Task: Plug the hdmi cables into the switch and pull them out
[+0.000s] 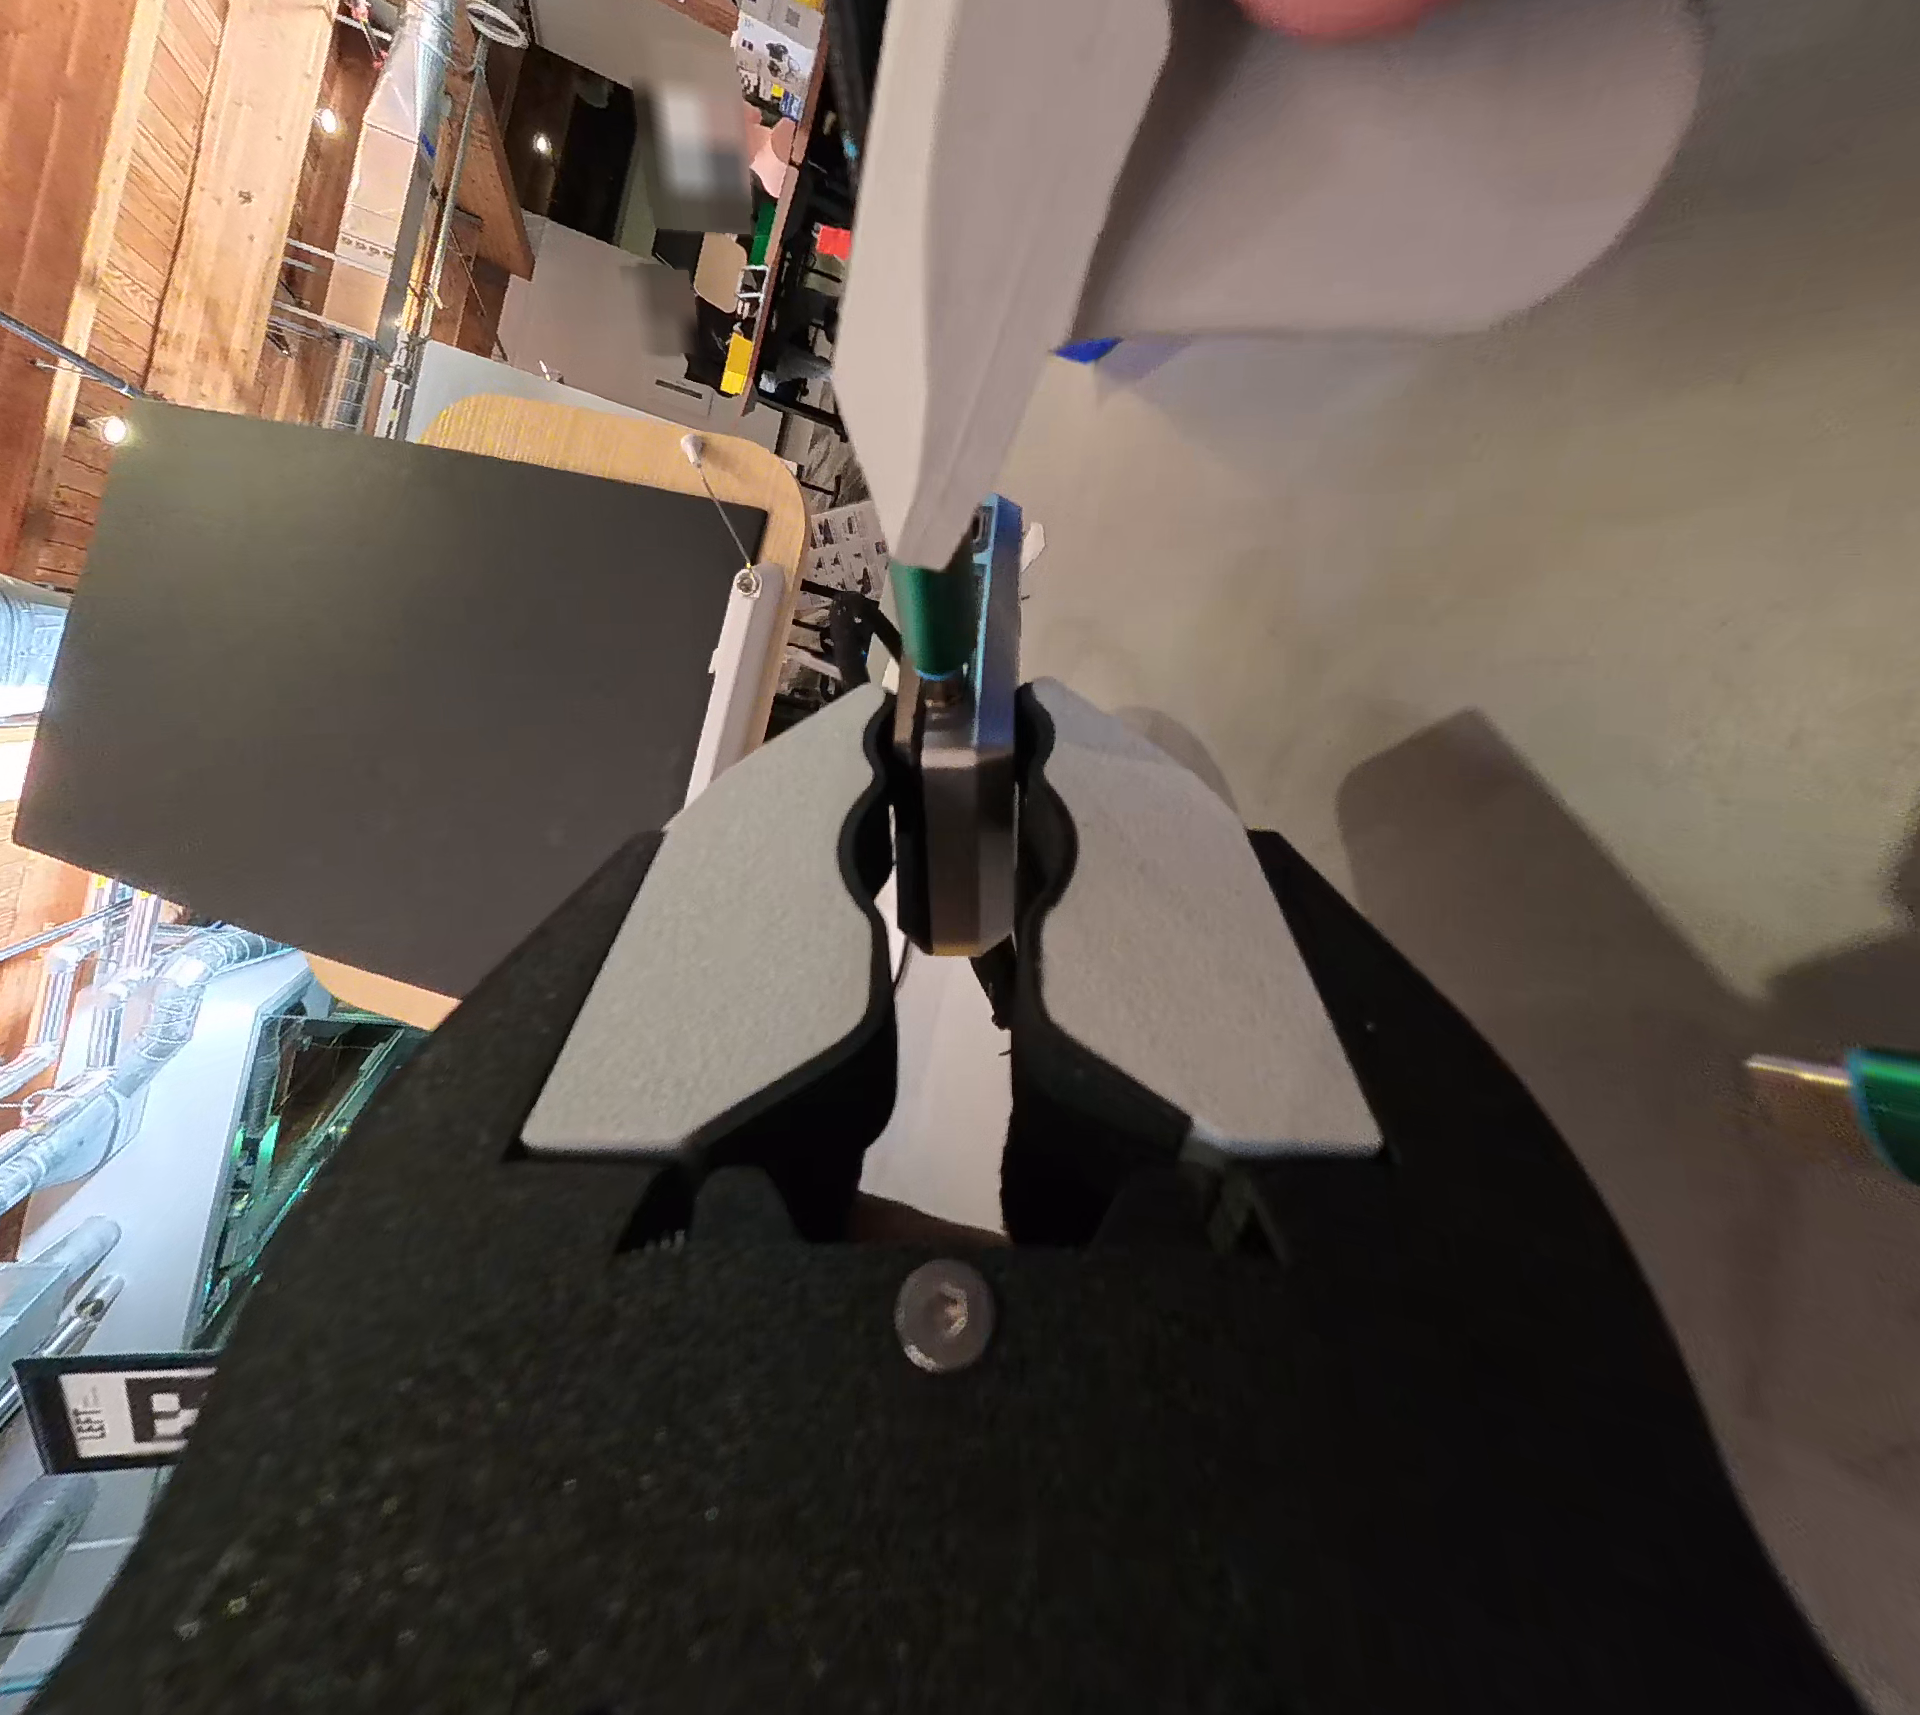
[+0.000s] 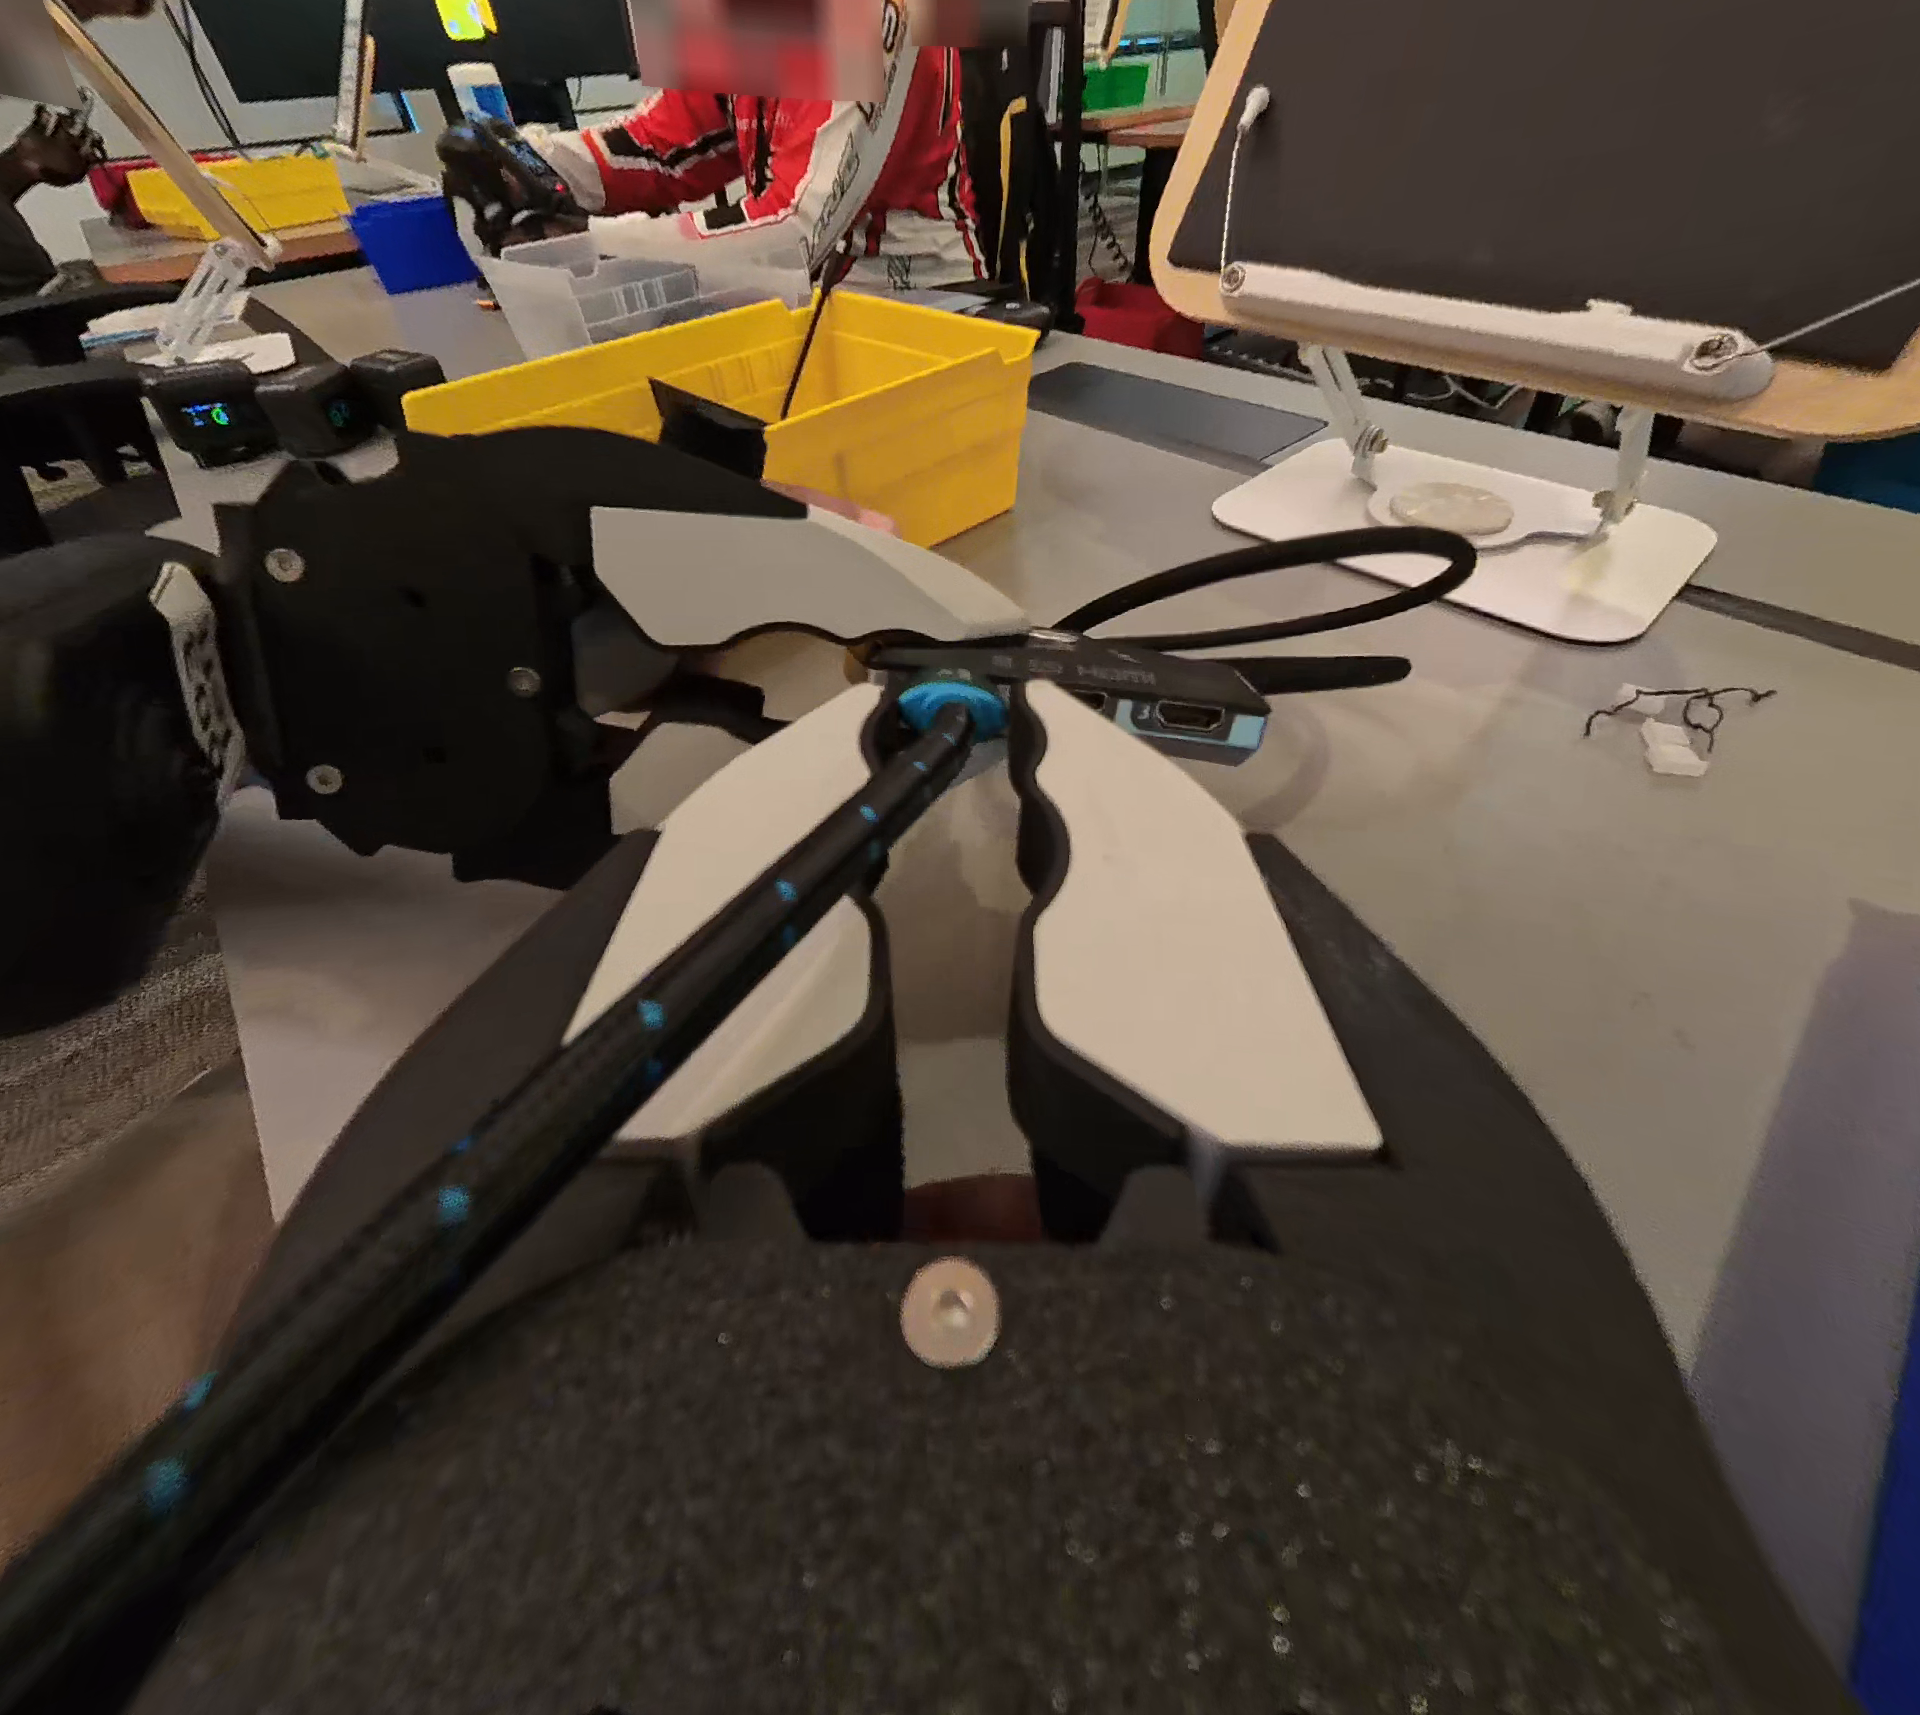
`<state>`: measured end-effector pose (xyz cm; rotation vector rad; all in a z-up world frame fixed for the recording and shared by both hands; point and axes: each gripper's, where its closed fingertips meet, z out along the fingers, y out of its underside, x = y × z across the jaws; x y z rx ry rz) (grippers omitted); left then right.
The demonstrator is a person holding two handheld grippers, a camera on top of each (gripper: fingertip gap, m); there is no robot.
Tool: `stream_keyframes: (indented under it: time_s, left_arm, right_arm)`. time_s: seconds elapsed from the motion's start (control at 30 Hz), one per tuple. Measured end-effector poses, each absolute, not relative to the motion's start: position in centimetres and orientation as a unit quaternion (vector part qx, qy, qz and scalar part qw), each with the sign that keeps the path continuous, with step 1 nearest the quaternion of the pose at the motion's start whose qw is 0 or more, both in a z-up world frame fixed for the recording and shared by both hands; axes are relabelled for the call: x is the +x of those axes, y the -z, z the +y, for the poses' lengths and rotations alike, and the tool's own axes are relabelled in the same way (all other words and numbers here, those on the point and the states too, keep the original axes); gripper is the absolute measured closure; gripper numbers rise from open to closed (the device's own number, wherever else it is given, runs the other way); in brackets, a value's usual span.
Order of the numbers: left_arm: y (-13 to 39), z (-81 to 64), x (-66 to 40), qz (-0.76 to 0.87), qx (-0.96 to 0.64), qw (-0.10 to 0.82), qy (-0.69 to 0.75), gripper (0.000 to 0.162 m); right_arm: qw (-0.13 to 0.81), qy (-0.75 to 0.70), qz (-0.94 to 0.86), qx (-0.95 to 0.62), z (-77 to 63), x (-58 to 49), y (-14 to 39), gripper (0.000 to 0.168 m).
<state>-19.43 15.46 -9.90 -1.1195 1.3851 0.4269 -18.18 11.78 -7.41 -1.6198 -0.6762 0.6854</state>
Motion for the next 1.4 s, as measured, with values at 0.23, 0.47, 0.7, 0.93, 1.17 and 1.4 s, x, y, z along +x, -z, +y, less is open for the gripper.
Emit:
stream_keyframes:
  time_s: [0.23, 0.47, 0.7, 0.93, 1.17, 1.4]
  left_arm:
    - [10.2, 15.1, -19.3, 0.606, -0.479, 0.61, -0.176, 0.142]
    - [9.6, 14.8, -19.4, 0.605, -0.46, 0.62, -0.196, 0.143]
    - [9.9, 15.4, -19.4, 0.602, -0.482, 0.605, -0.198, 0.143]
    - [6.6, 17.4, -22.2, 0.536, -0.56, 0.628, -0.071, 0.142]
    - [-0.5, 17.4, -25.8, 0.45, -0.614, 0.61, 0.219, 0.142]
    - [-3.1, 12.6, -24.8, 0.514, -0.567, 0.53, 0.364, 0.142]
  right_arm:
    - [0.561, -0.297, -0.31, -0.708, 11.5, -18.1, 8.0, 0.149]
    - [0.566, -0.295, -0.314, -0.703, 11.2, -18.4, 8.1, 0.149]
    - [0.56, -0.304, -0.299, -0.711, 11.7, -18.4, 8.0, 0.149]
    - [0.561, -0.358, -0.304, -0.682, 11.5, -16.3, 6.6, 0.131]
    - [0.54, -0.372, -0.291, -0.697, 13.3, -13.7, 6.6, 0.117]
    - [0.56, -0.359, -0.422, -0.616, 12.7, -18.0, 2.4, 0.104]
